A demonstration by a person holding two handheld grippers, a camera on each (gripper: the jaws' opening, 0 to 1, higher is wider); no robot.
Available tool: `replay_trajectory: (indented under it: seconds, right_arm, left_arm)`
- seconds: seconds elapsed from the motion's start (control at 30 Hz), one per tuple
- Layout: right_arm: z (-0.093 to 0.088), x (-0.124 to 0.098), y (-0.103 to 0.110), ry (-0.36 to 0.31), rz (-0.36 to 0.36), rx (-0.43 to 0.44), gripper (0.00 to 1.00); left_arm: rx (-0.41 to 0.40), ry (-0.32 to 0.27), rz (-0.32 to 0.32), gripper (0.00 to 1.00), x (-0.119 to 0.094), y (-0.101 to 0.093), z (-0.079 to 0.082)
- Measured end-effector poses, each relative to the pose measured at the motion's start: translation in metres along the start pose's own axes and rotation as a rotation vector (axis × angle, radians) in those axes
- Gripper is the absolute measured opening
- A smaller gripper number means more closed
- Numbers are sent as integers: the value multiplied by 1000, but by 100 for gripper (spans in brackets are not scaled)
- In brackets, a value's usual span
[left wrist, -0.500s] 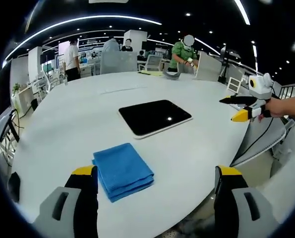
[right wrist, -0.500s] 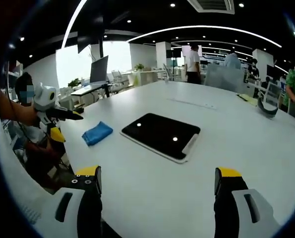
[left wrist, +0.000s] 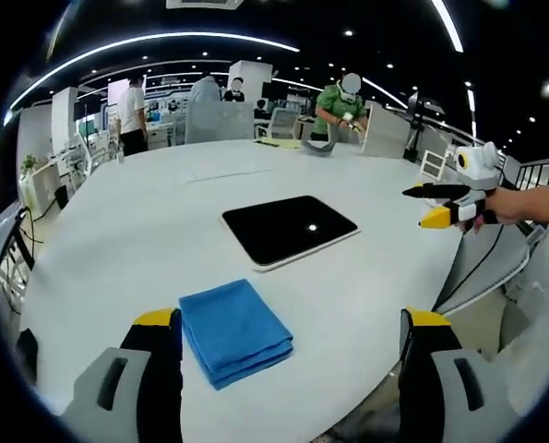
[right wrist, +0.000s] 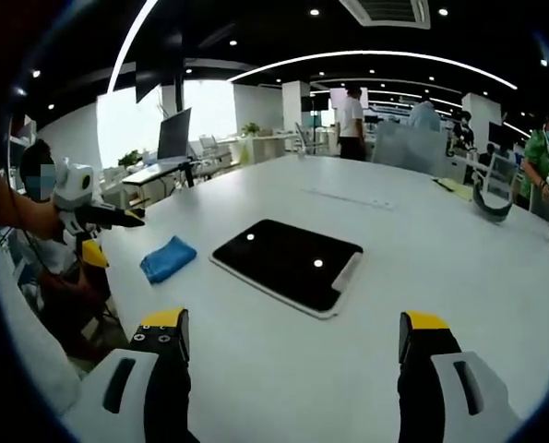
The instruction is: Wipe the mirror surface with the cleaning cloth until all visible marks leave the cleaned area.
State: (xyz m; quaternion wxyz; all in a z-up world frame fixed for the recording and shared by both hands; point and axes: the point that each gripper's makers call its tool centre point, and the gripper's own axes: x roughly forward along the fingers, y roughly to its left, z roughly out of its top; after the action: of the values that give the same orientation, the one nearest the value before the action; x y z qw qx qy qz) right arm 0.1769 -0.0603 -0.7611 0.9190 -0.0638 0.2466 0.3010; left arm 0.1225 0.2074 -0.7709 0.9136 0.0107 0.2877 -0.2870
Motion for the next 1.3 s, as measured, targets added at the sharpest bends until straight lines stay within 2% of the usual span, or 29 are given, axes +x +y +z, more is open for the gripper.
replay_trajectory:
  seconds: [0.27,0.4,0.63,0.7,1.07,1.3]
  right_arm:
    - [7,-1,-1,-13,7,-1,95]
    - [3,-4,2,-4,31,7,95]
    - [-7,-3,7,7,67,-9,95]
    - [-9,-3,8,10,73,11,95]
    - [-12,-5,7,10,70,15,95]
    - [-12,-6,7,18,71,14,94]
  left_arm:
    - [-3,-16,8,99,-1,-2,-2]
    - [-22,-26,18,99,3,-3,2]
    - [0,-22,33,99,9,-8,7]
    - [-3,-23,38,99,9,-9,7]
    - [15,-15,69,99,7,-8,6]
    - [-4,-11,83,99,7,-6,4]
